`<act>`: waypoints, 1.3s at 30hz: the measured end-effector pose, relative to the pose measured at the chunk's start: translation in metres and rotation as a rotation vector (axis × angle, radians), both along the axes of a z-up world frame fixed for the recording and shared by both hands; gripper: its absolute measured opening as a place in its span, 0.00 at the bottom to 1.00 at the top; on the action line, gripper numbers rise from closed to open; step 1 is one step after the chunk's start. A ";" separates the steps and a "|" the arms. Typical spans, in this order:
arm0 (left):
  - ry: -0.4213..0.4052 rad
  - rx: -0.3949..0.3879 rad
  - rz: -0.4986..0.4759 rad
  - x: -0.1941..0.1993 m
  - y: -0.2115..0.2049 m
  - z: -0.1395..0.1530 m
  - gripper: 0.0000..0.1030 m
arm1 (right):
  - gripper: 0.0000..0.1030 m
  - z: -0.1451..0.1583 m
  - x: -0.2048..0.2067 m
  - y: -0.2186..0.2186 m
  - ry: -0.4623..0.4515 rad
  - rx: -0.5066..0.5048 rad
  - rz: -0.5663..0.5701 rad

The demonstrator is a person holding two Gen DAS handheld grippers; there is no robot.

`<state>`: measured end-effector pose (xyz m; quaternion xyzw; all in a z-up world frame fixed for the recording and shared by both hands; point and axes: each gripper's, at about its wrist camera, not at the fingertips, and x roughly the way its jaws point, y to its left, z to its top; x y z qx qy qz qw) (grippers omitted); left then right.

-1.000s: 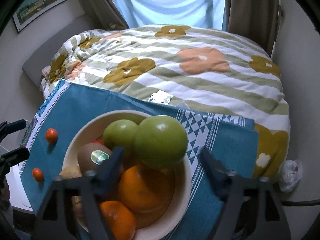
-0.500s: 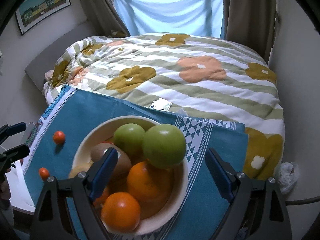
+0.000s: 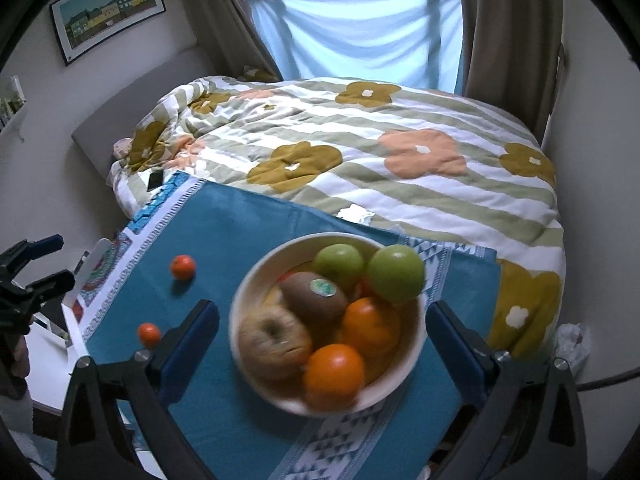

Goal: Organize fruits
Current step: 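Withdraw both tools from the bowl toward the two tangerines, then grasp a tangerine with the left tool while the right tool grasps the other tangerine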

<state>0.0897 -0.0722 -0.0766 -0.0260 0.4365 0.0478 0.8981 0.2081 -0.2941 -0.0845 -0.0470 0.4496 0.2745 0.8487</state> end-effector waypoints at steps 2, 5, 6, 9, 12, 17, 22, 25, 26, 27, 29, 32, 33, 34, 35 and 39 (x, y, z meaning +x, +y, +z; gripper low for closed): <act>0.007 0.008 -0.007 -0.009 0.009 0.000 1.00 | 1.00 0.004 -0.007 0.010 0.006 -0.002 0.003; 0.016 0.004 -0.006 -0.023 0.019 -0.002 1.00 | 1.00 0.006 -0.015 0.026 0.002 -0.015 0.017; 0.019 0.001 -0.002 -0.027 0.021 -0.003 1.00 | 1.00 0.007 -0.017 0.032 -0.003 -0.017 0.027; 0.032 -0.010 0.019 -0.040 0.024 -0.012 1.00 | 1.00 0.006 -0.020 0.053 -0.011 -0.035 0.077; 0.050 -0.038 0.045 -0.049 0.023 -0.026 1.00 | 1.00 0.003 -0.020 0.074 -0.015 -0.046 0.134; 0.068 -0.065 0.085 -0.053 0.020 -0.050 1.00 | 1.00 -0.014 -0.010 0.109 -0.003 -0.073 0.260; 0.084 -0.099 0.129 -0.050 0.015 -0.079 1.00 | 1.00 -0.034 0.005 0.139 0.009 -0.101 0.373; 0.098 -0.116 0.154 -0.044 0.011 -0.095 1.00 | 1.00 -0.047 0.014 0.153 0.026 -0.110 0.424; 0.104 -0.123 0.160 -0.042 0.009 -0.100 1.00 | 1.00 -0.052 0.018 0.158 0.033 -0.115 0.438; 0.110 -0.129 0.163 -0.040 0.007 -0.105 1.00 | 1.00 -0.055 0.019 0.162 0.037 -0.120 0.448; 0.122 -0.131 0.166 -0.037 0.003 -0.113 1.00 | 1.00 -0.062 0.023 0.169 0.046 -0.123 0.480; 0.135 -0.137 0.169 -0.032 -0.001 -0.123 0.97 | 1.00 -0.072 0.025 0.180 0.056 -0.146 0.515; 0.139 -0.141 0.169 -0.030 -0.003 -0.127 0.95 | 1.00 -0.075 0.027 0.183 0.063 -0.147 0.523; 0.144 -0.142 0.168 -0.027 -0.005 -0.130 0.93 | 1.00 -0.078 0.028 0.186 0.070 -0.146 0.532; 0.147 -0.141 0.167 -0.026 -0.006 -0.132 0.91 | 1.00 -0.080 0.030 0.189 0.072 -0.150 0.539; 0.141 -0.133 0.159 -0.019 -0.011 -0.139 0.87 | 1.00 -0.086 0.036 0.196 0.079 -0.162 0.551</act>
